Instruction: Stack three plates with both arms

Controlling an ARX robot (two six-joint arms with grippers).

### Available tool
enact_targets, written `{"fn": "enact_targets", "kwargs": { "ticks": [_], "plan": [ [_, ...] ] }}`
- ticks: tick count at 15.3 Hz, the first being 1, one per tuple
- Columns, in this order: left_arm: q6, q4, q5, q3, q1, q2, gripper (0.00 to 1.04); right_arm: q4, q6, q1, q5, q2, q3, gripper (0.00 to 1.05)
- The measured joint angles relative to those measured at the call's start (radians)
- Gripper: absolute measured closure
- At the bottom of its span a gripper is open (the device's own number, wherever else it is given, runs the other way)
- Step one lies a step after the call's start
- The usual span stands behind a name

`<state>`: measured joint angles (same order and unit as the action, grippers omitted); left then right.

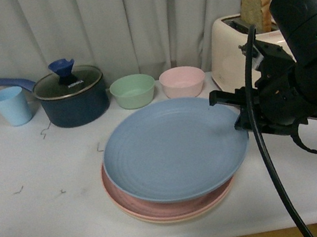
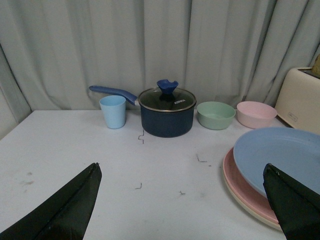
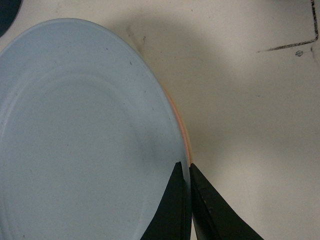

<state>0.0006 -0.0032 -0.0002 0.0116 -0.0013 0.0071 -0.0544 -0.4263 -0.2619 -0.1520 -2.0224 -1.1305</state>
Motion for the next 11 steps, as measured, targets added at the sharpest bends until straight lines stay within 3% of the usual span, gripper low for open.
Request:
{"fn": "enact_targets", "kwargs": {
  "ticks": [7, 11],
  "plan": [
    [0.0, 0.0, 0.0, 0.0, 0.0, 0.0, 0.07, 0.0, -0.011, -0.02, 0.023, -0.055, -0.011, 1.02],
    [0.0, 0.0, 0.0, 0.0, 0.0, 0.0, 0.07, 0.033, -0.014, -0.018, 0.035, -0.052, -0.017, 0.55]
  ]
}}
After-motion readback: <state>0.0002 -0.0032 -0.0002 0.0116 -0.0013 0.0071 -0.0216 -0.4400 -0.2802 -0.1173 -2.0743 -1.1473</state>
